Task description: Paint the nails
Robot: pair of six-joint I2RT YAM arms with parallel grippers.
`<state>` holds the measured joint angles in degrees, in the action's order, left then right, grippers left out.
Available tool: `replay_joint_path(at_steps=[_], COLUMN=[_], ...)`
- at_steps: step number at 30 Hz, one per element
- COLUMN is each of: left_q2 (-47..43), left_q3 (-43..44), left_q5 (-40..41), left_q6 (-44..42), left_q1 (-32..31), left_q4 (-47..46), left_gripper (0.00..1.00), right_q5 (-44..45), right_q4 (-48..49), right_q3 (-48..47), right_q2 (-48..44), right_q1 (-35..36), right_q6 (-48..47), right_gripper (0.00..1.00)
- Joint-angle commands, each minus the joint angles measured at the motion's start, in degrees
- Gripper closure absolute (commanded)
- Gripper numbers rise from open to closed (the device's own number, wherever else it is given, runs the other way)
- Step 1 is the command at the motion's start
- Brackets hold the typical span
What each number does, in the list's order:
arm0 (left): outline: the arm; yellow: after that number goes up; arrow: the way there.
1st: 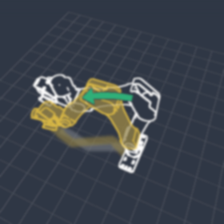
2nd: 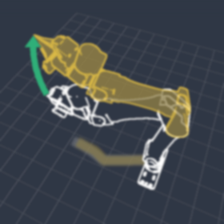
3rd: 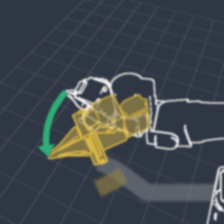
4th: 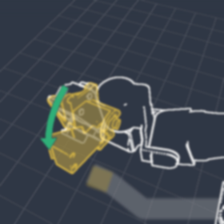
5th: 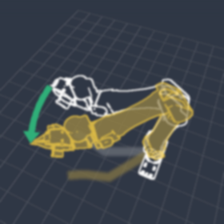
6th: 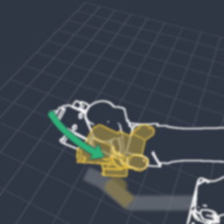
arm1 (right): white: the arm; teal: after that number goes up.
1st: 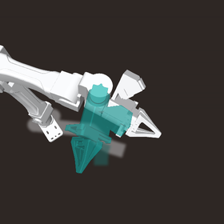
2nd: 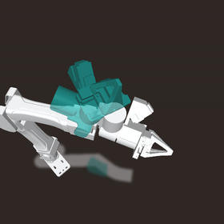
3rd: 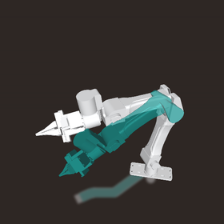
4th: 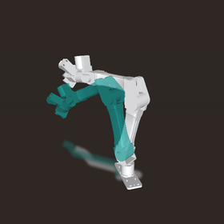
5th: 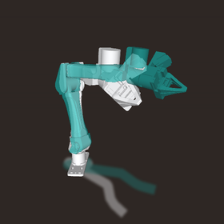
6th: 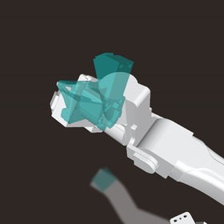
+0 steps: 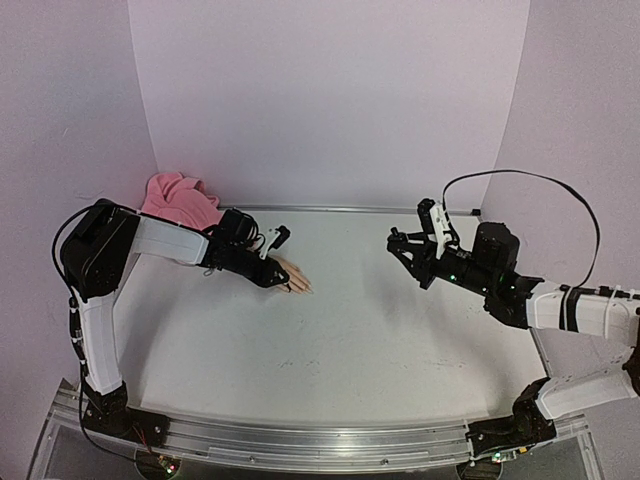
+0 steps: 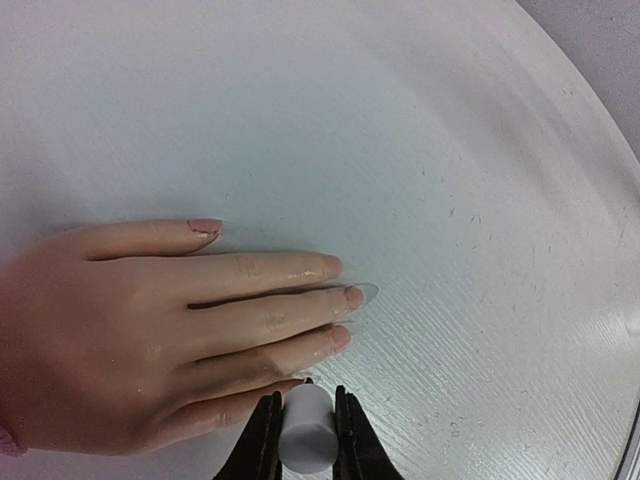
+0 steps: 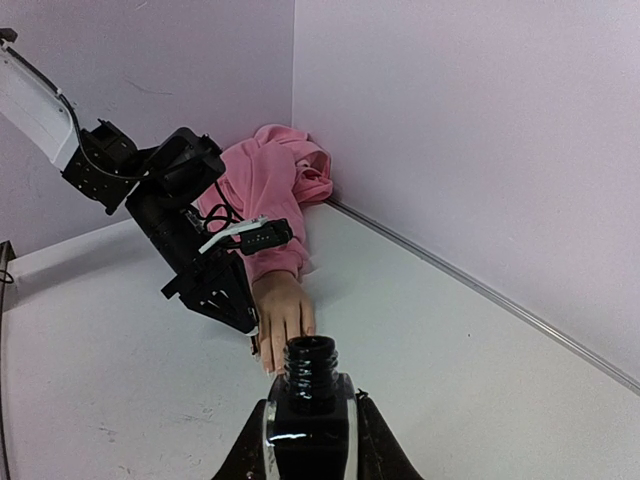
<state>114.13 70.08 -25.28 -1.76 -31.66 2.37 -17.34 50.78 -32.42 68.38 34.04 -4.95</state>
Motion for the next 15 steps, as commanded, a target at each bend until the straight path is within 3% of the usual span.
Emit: replay_joint_path(at_steps=[1,15], left_q2=[-0.1,0.4], left_q3=[1.0,0.7], left_q5=[0.2,0.4], left_q6=[-1.5,-2.0], left_q1=[0.3,0.4], left_q4=[-2.0,-2.0], left_gripper=[1.00,1.00], right_q5=[-1.1,-1.3], right_q4=[3.9,3.9], right_q3=[-1.4,-1.4], right_q2=[-0.4,-0.2], right_q1=[-0.2,-0.4], right_q6=[0.0,0.1], right_gripper=[1.00,1.00])
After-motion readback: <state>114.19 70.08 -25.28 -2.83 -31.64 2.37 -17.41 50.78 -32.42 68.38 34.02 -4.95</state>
